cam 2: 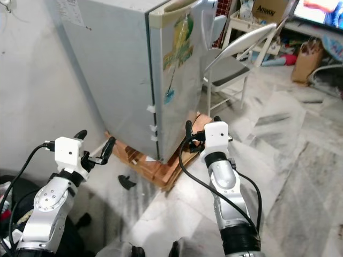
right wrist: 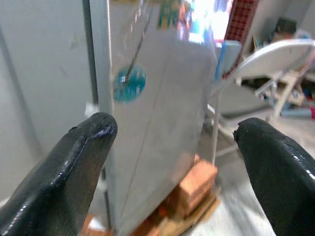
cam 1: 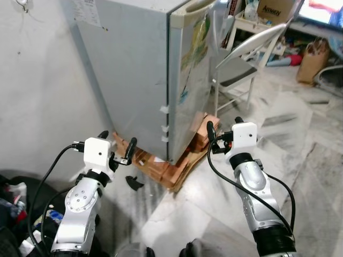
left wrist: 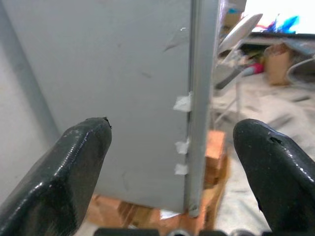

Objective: Restocking fridge

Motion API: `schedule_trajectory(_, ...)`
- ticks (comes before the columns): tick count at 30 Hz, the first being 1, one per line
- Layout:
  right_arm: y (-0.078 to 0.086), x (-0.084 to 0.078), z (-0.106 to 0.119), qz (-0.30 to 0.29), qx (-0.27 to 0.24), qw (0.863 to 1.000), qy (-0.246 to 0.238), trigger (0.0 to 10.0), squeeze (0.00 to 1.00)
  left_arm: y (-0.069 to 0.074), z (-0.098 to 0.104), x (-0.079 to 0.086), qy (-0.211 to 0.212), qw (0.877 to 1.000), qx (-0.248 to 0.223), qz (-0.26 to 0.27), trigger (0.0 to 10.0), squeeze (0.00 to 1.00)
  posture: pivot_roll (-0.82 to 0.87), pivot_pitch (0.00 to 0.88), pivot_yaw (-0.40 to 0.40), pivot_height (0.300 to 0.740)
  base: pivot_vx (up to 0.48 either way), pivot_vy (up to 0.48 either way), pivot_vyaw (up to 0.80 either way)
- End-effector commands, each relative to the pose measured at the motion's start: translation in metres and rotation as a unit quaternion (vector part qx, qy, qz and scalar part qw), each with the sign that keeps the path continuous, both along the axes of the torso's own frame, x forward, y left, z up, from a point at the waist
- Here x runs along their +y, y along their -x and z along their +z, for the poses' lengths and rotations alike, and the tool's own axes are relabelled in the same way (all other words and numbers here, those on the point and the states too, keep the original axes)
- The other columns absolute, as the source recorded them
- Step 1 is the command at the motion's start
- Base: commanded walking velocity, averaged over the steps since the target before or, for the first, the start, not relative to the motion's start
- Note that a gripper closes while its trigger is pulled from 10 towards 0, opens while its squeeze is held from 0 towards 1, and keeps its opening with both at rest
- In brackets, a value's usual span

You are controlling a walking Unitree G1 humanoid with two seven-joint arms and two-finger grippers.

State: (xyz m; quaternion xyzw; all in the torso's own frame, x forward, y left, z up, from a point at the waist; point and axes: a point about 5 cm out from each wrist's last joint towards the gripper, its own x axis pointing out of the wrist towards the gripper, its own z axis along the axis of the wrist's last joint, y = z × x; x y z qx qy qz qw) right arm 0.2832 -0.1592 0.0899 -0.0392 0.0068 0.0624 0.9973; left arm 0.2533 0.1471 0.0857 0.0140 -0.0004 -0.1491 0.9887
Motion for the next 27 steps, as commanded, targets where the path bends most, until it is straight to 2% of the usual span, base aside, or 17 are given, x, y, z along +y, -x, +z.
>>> schedule_trajectory(1,-0.0009,0.003,0.0054,0.01,-0.007,1.0,-0.021,10.0,0.0,-0.0021,0.0011,0.0063,-0.011,1.0,-0.001,0.008,10.0,0.0,-0.05,0.038,-0.001,0.74,0.0,0.0,0.0)
schedule_trajectory(6,-0.0016,0.0035,0.003,0.006,0.003,0.999,-0.033,10.0,0.0,-0.0029,0.0039,0.007,-0.016,1.0,-0.011,0.01,10.0,0.0,-0.04,0.038,-0.003,0.74,0.0,0.0,0.0)
schedule_trajectory(16,-0.0036,0.0055,0.0064,0.015,-0.008,0.999,-0.046,10.0,0.0,-0.0025,0.0078,0.0063,-0.014,1.0,-0.018,-0.003,10.0,0.0,-0.04,0.043,0.003,0.74,0.0,0.0,-0.8)
schedule_trajectory(19,-0.0023,0.0087,0.0081,0.026,-0.014,0.997,-0.065,10.0,0.0,-0.0025,0.0084,0.0062,-0.014,1.0,-0.019,-0.002,10.0,0.0,-0.04,0.049,0.004,0.74,0.273,-0.296,-0.19)
schedule_trajectory(21,-0.0034,0.0065,0.0054,0.013,-0.004,0.999,-0.045,10.0,0.0,-0.0024,0.0085,0.0059,-0.015,1.0,-0.02,-0.002,10.0,0.0,-0.04,0.051,0.006,0.74,0.298,-0.302,0.0)
schedule_trajectory(23,-0.0039,0.0053,0.004,0.008,0.0,0.999,-0.047,10.0,0.0,-0.0024,0.0089,0.0051,-0.014,1.0,-0.022,-0.005,10.0,0.0,-0.04,0.051,0.006,0.74,0.384,-0.281,0.0)
schedule_trajectory(27,-0.0033,0.0082,0.0042,0.005,-0.005,1.0,-0.015,10.0,0.0,-0.0026,0.009,0.0035,-0.012,1.0,-0.022,-0.012,10.0,0.0,-0.04,0.053,0.01,0.74,0.46,0.0,0.0)
